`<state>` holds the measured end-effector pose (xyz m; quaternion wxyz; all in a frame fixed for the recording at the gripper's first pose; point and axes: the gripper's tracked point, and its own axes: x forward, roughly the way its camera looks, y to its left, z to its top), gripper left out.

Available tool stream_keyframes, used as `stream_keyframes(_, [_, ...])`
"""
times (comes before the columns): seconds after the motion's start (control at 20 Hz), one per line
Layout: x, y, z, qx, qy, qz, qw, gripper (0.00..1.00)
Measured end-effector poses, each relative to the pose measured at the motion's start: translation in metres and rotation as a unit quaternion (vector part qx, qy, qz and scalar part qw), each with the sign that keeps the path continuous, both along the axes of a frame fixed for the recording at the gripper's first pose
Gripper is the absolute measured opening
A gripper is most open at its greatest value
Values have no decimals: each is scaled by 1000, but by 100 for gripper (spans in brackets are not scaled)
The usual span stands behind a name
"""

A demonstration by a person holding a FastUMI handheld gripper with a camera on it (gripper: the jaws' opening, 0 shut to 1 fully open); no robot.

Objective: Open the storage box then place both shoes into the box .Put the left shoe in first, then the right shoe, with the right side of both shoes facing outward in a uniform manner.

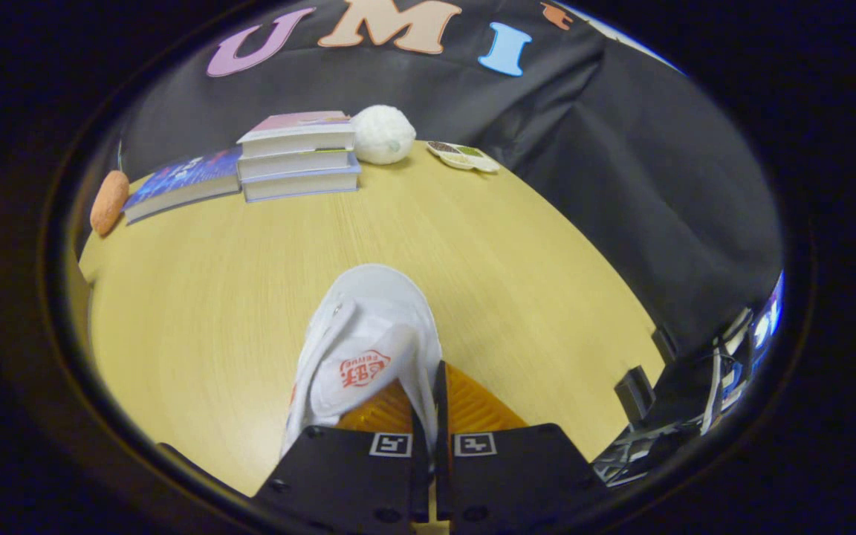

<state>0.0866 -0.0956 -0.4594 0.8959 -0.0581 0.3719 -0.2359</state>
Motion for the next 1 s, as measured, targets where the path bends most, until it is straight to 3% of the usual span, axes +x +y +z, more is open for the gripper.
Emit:
stream_keyframes(0.45, [-5,13,44,-158,42,-20,986,6])
stream_keyframes(0.7, [1,54,103,-165,2,-32,986,6])
stream_keyframes(1.0, [14,134,199,-170,-88,-1,981,6])
